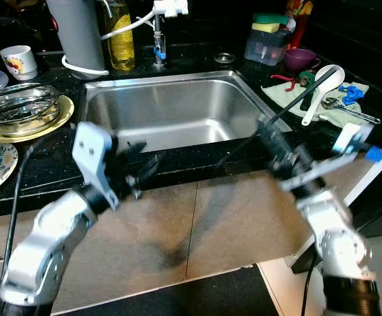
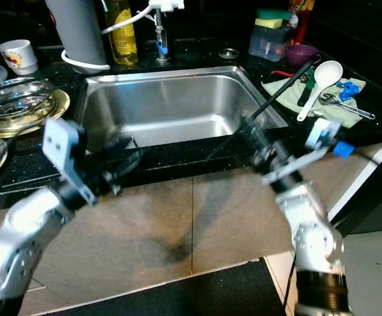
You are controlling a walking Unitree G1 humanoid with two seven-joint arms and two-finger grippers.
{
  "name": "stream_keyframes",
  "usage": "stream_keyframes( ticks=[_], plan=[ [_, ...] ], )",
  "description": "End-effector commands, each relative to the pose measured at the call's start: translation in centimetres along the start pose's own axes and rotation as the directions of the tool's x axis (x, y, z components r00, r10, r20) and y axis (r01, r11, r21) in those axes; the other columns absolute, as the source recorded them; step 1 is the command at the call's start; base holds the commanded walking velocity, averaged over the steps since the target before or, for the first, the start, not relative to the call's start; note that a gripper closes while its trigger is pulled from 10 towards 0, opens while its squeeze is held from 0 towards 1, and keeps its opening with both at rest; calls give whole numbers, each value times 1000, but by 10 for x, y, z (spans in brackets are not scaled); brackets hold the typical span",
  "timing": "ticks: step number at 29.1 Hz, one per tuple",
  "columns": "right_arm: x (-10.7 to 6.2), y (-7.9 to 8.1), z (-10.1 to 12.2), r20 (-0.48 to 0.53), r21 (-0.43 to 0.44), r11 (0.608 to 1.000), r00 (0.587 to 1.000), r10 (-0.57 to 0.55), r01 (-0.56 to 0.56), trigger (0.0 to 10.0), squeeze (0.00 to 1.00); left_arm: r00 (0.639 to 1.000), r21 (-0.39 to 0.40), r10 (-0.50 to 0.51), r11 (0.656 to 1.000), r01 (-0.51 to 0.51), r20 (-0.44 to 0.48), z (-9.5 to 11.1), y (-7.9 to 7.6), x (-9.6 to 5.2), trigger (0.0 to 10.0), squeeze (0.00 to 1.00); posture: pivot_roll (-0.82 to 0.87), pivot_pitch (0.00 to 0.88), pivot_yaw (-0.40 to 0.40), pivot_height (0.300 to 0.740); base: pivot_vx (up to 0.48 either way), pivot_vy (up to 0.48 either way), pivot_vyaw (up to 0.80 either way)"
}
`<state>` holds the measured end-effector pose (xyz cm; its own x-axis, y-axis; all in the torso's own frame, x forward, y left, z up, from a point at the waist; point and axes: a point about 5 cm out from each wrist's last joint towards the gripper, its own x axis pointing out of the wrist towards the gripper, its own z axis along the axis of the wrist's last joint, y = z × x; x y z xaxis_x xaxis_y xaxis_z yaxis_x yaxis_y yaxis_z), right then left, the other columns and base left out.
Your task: Kitchen organization
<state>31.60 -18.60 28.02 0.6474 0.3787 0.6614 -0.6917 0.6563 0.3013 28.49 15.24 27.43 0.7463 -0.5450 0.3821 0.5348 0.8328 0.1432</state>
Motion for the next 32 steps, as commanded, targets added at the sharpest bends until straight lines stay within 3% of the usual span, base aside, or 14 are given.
stream_keyframes(
  ticks=[1,4,5,7,9,12,14,19,26,32],
  plan=[
    [5,-6,8,46,-32,996,996,-79,80,10000,0,998,16,62,998,-61,-31,3,9,6,10000,0,-50,151,-25,740,0,0,0],
    [10,-8,13,56,-81,990,992,-109,113,10000,0,992,78,116,991,-113,-43,7,16,11,10000,0,-52,151,-24,740,0,0,0],
    [16,-10,17,55,-154,977,988,-141,148,10000,0,977,137,198,973,-186,-81,7,27,16,10000,0,-52,152,-24,740,0,0,0],
    [23,-11,20,72,-227,956,982,-173,185,10000,0,941,172,318,939,-297,-115,9,42,19,10000,0,-54,151,-24,740,0,0,0],
    [25,-11,19,69,-253,947,980,-184,196,10000,0,937,190,335,931,-312,-102,11,46,20,10000,0,-54,151,-24,740,0,0,0],
    [33,-9,11,30,-400,895,979,-202,197,10000,0,922,290,370,900,-325,-115,16,53,24,10000,0,-55,150,-24,740,0,0,0],
    [35,-8,10,30,-420,885,978,-205,198,10000,0,917,310,379,893,-327,-124,16,55,25,10000,0,-55,150,-24,740,0,0,0],
    [45,1,0,8,-431,889,986,-168,155,10000,0,933,312,340,904,-291,-116,20,50,32,10000,0,-55,145,-25,740,0,0,0],
    [58,24,-21,-63,-512,859,997,-45,6,10000,0,928,293,351,906,-305,-121,20,48,35,10000,0,-54,143,-25,740,0,0,0],
    [60,28,-27,-87,-522,852,996,-16,-31,10000,0,929,290,350,907,-304,-122,20,48,35,10000,0,-52,133,-26,740,0,0,0]
  ],
)
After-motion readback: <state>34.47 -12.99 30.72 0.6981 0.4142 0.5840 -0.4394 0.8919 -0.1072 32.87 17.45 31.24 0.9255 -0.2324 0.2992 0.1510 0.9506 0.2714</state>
